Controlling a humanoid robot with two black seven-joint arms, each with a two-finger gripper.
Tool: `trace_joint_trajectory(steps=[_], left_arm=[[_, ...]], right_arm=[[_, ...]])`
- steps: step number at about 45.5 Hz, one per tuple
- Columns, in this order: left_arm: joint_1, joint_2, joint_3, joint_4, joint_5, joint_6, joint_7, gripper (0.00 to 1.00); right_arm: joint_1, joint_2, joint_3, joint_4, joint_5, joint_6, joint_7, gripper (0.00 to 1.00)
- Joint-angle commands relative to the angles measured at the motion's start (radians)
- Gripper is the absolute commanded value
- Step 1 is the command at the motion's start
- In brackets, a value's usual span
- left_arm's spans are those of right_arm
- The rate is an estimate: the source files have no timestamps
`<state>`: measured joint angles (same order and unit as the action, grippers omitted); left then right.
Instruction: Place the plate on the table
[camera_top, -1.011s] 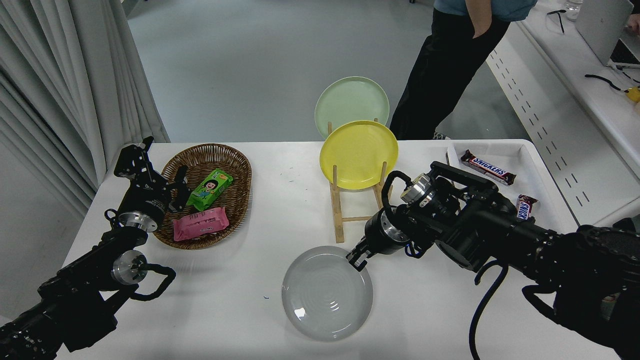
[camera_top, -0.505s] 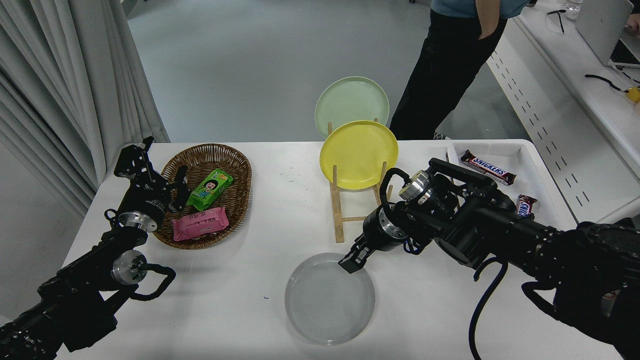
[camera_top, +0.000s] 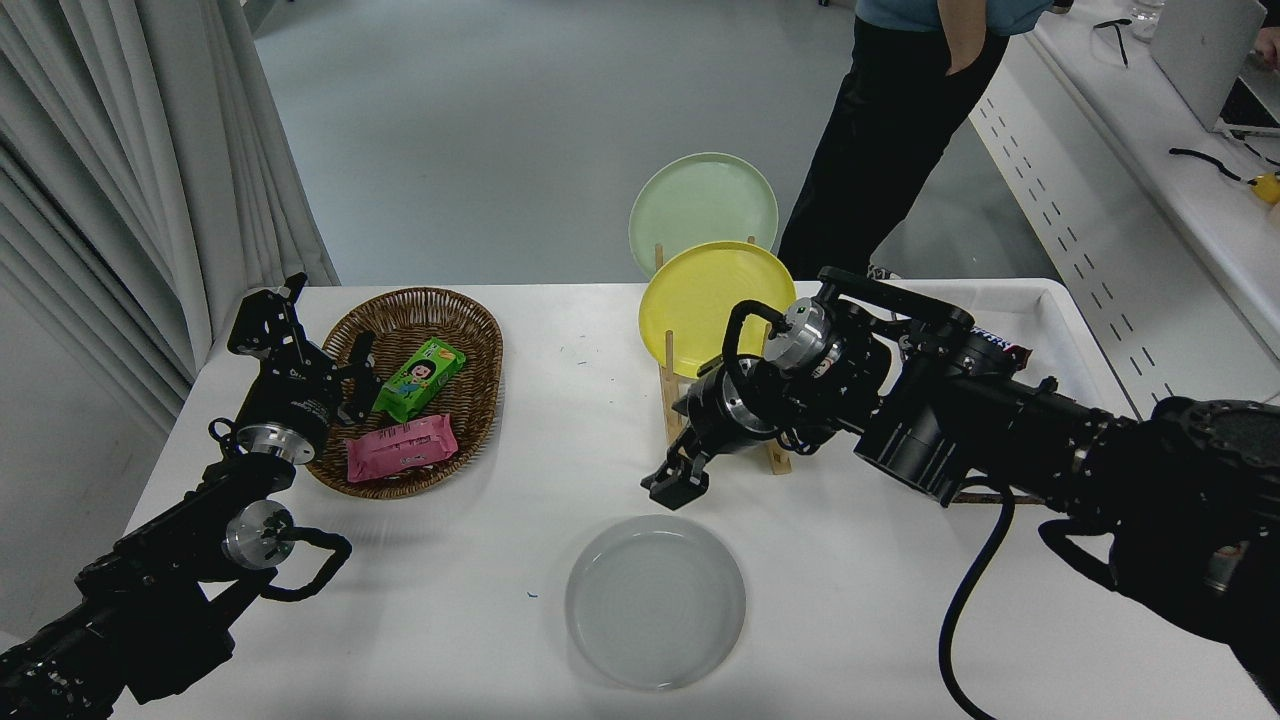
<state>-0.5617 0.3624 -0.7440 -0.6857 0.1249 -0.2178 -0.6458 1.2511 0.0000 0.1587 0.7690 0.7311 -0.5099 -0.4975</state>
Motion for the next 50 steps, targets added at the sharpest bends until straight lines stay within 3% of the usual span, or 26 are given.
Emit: trace_joint_trajectory(steps=[1,8,13,29,42,50], left_arm=[[0.0,0.0,0.0,0.0,0.001,0.0,0.0,1.0],[0.0,0.0,0.0,0.0,-0.001,0.0,0.0,1.0],[0.0,0.001,0.0,0.0,0.001,0.0,0.0,1.0],[0.0,0.001,0.0,0.0,0.001,0.0,0.0,1.0],[0.0,0.0,0.0,0.0,0.001,0.0,0.0,1.0],[0.0,0.001,0.0,0.0,-0.001,0.0,0.0,1.0]], right_arm=[[0.056,0.0,0.007,0.007,-0.2,0.345,0.004,0.99],[0.062,0.0,0.035,-0.011,-0.332,0.49,0.01,0.99],[0.076,-0.002,0.045,-0.03,-0.395,0.502,0.036,0.99],[0.088,-0.114,0.136,-0.083,-0.515,0.559,0.243,0.99],[0.051,-0.126,0.315,-0.149,-0.519,0.607,0.372,0.99],[-0.038,-0.14,0.528,-0.188,-0.518,0.622,0.389,0.99]])
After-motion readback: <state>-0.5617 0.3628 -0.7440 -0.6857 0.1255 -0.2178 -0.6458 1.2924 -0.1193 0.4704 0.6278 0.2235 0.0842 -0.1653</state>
